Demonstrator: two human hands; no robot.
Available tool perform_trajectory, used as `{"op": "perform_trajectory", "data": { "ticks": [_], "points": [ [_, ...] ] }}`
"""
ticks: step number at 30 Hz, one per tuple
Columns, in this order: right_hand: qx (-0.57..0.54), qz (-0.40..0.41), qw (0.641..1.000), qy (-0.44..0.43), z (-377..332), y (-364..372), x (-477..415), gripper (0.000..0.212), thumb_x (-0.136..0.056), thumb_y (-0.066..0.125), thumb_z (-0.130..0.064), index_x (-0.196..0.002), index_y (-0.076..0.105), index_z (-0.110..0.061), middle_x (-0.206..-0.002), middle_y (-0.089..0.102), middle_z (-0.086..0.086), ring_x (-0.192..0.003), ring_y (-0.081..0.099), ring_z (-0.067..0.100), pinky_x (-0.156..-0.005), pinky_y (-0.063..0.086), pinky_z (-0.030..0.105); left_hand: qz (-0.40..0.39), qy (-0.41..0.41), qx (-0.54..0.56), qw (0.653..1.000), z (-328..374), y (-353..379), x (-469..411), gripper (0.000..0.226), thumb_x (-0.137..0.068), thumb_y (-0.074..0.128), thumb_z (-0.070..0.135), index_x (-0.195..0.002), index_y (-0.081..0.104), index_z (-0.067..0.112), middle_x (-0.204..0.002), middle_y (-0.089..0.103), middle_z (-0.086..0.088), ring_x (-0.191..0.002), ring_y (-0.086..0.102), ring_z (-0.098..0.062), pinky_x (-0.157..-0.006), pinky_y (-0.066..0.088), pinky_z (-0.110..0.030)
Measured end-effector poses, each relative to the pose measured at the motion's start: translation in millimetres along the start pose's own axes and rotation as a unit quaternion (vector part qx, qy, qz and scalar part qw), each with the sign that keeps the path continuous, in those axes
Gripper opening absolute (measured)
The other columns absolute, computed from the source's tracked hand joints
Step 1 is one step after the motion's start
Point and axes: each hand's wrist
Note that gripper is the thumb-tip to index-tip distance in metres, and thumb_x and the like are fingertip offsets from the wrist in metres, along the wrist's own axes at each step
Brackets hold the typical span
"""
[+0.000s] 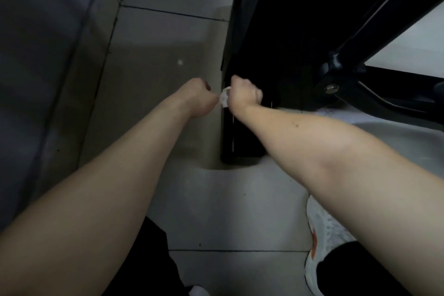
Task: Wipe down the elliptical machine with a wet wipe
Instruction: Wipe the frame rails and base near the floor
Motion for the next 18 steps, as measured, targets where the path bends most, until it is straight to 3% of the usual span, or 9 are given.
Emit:
{"op": "perform_trajectory", "data": {
  "ticks": [4,6,7,10,11,15,18],
  "points": [
    [0.016,-0.002,0.999,-0.032,13,8,24,0.016,-0.096,0.053,-0.013,-0.107,0.064,-0.014,-0.107,0.071,0.013,-0.102,0.069,0.032,-0.072,0.043,0.032,-0.001,-0.009,0.004,1.000,1,1,-5,0.033,-0.093,0.062,0.022,-0.118,0.069,0.002,-0.116,0.067,-0.015,-0.112,0.064,-0.030,-0.082,0.043,-0.026],
    [0.019,0.060,0.993,-0.102,19,30,62,0.021,-0.092,0.048,-0.010,-0.095,0.069,-0.010,-0.091,0.073,0.014,-0.085,0.073,0.033,-0.061,0.046,0.031,-0.008,-0.009,0.004,1.000,6,4,-5,0.030,-0.094,0.061,0.021,-0.112,0.070,-0.001,-0.114,0.069,-0.020,-0.110,0.065,-0.032,-0.079,0.042,-0.027],
    [0.045,0.046,0.988,-0.138,20,40,82,0.025,-0.091,0.046,-0.008,-0.091,0.071,-0.010,-0.087,0.074,0.011,-0.081,0.074,0.032,-0.059,0.048,0.029,-0.010,-0.006,0.004,1.000,8,7,-5,0.028,-0.094,0.061,0.021,-0.108,0.069,-0.002,-0.113,0.069,-0.022,-0.109,0.065,-0.034,-0.077,0.043,-0.028],
    [0.116,-0.172,0.962,-0.177,15,62,121,0.024,-0.098,0.050,-0.011,-0.112,0.070,-0.012,-0.113,0.073,0.010,-0.107,0.071,0.030,-0.076,0.051,0.030,-0.018,-0.003,-0.003,1.000,9,15,-6,0.025,-0.094,0.062,0.021,-0.099,0.068,-0.003,-0.112,0.069,-0.026,-0.109,0.065,-0.036,-0.078,0.044,-0.031],
    [0.101,-0.198,0.960,-0.170,17,62,125,0.023,-0.099,0.053,-0.015,-0.116,0.068,-0.013,-0.118,0.071,0.010,-0.111,0.069,0.030,-0.080,0.051,0.031,-0.023,-0.003,-0.004,1.000,9,16,-6,0.024,-0.093,0.063,0.022,-0.098,0.067,-0.002,-0.113,0.068,-0.026,-0.109,0.065,-0.037,-0.079,0.044,-0.030],
    [-0.125,-0.144,0.979,-0.070,22,30,118,0.018,-0.092,0.060,-0.025,-0.109,0.065,-0.020,-0.113,0.071,0.013,-0.105,0.067,0.034,-0.086,0.055,0.037,-0.030,-0.005,0.013,0.999,9,11,-2,0.031,-0.094,0.062,0.021,-0.116,0.068,-0.001,-0.121,0.067,-0.021,-0.116,0.062,-0.034,-0.094,0.048,-0.033],
    [-0.286,-0.118,0.951,0.004,26,0,104,0.003,-0.085,0.060,-0.029,-0.087,0.060,-0.030,-0.090,0.074,0.004,-0.086,0.070,0.030,-0.078,0.059,0.038,-0.025,0.011,0.058,0.998,12,8,4,0.020,-0.095,0.061,0.015,-0.110,0.070,0.005,-0.110,0.069,-0.017,-0.109,0.066,-0.032,-0.093,0.053,-0.037]
  ]
}}
Point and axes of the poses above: each hand's wrist, its own x-axis away from the middle knuckle, its own y-axis out of the palm, z = x × y
